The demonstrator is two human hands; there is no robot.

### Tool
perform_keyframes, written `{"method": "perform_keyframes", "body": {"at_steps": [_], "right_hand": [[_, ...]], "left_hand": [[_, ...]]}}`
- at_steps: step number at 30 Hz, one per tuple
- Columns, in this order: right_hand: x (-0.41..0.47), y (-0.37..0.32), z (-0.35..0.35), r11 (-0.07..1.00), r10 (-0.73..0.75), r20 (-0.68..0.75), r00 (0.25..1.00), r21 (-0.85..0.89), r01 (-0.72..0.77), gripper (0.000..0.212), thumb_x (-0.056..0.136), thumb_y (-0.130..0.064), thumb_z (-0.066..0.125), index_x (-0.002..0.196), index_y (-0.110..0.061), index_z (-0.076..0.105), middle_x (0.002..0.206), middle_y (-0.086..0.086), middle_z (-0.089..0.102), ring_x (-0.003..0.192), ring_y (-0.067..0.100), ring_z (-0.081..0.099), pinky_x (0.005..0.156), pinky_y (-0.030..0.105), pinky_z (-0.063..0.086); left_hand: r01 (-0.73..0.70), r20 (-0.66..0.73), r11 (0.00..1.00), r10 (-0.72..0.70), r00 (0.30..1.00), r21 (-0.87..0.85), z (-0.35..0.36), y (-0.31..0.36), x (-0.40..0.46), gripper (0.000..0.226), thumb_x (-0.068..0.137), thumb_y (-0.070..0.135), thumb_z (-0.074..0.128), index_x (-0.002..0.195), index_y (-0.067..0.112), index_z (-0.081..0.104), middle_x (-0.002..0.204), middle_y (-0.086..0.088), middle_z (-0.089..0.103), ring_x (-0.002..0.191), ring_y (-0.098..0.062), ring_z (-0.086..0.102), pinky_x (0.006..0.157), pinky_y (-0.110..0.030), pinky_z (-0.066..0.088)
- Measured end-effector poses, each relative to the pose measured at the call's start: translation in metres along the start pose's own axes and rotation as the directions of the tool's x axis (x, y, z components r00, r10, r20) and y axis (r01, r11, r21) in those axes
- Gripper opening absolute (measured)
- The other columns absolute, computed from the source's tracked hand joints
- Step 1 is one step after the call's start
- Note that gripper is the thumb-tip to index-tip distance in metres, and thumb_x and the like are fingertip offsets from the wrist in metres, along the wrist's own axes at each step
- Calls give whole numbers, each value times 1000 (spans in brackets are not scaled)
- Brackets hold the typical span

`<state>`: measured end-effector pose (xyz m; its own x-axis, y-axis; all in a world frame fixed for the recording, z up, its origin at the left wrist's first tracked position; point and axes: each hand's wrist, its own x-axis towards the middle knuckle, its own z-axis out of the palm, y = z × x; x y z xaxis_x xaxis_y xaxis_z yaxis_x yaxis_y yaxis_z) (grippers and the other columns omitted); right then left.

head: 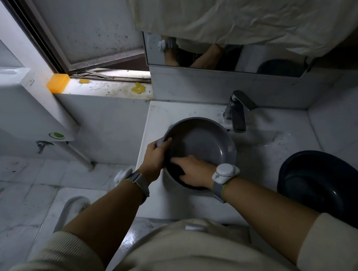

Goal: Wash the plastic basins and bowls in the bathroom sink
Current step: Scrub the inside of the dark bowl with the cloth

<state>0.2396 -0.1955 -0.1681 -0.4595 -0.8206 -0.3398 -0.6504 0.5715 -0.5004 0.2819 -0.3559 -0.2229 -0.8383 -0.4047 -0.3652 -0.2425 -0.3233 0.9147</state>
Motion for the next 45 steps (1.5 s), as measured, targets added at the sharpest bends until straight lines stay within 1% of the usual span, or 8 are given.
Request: {"method": "perform_keyframes", "body": {"at_steps": [8,17,22,25,29,35,38,45], "right_hand": [[2,28,-2,962,197,6,980,-194,-192,19,85,-5,62,101,-11,70,113,17,69,103,37,68,82,40,57],[14,50,-48,815,274,-463,843,-353,-459,22,95,3,47,104,-2,66,109,23,62,93,43,68,66,43,52],[25,3,-38,970,177,-295,939,-107,-217,30,90,-14,63,120,-9,62,126,18,59,116,39,58,97,43,50],[19,-12,-22,992,99,-91,991,-70,-106,22,87,-7,64,108,-10,69,114,15,68,109,34,64,84,34,49],[10,5,-34,943,294,146,945,-205,-262,26,89,-8,67,114,-2,68,120,19,68,112,35,65,82,32,49],[6,23,-61,835,332,-298,895,-349,-426,18,91,2,51,88,-4,68,105,21,69,93,38,70,65,34,46],[14,14,-52,825,263,-436,861,-361,-435,22,93,3,49,107,-2,66,110,23,61,93,42,68,63,40,48],[8,-21,-26,976,180,-183,967,-90,-199,30,93,-8,55,122,-10,63,131,18,55,119,39,58,102,43,49]], "left_hand": [[59,-44,996,-57,997,67,-20,6,5,32,107,37,64,123,12,76,117,-22,79,113,-48,73,102,-69,57],[81,111,995,-86,990,51,8,8,-2,39,105,45,66,121,12,78,117,-22,80,112,-46,75,101,-62,61],[69,89,997,-66,994,-32,15,7,0,54,95,53,75,115,4,79,111,-23,81,106,-42,78,92,-51,66],[111,47,980,-104,993,-163,0,7,8,45,102,44,70,121,4,77,117,-21,81,108,-37,79,90,-44,65],[172,41,964,-167,985,-205,-12,2,14,39,108,32,61,132,4,72,127,-24,77,120,-43,73,109,-54,57],[186,40,958,-181,983,-217,-17,5,14,33,107,33,61,126,10,75,125,-23,78,114,-41,76,102,-53,62],[165,86,969,-151,985,-184,-6,5,11,36,106,30,63,128,5,74,123,-22,79,117,-42,74,105,-50,59],[101,110,984,-85,990,-148,13,8,8,36,104,31,66,119,0,76,111,-21,82,104,-34,79,86,-36,64]]}}
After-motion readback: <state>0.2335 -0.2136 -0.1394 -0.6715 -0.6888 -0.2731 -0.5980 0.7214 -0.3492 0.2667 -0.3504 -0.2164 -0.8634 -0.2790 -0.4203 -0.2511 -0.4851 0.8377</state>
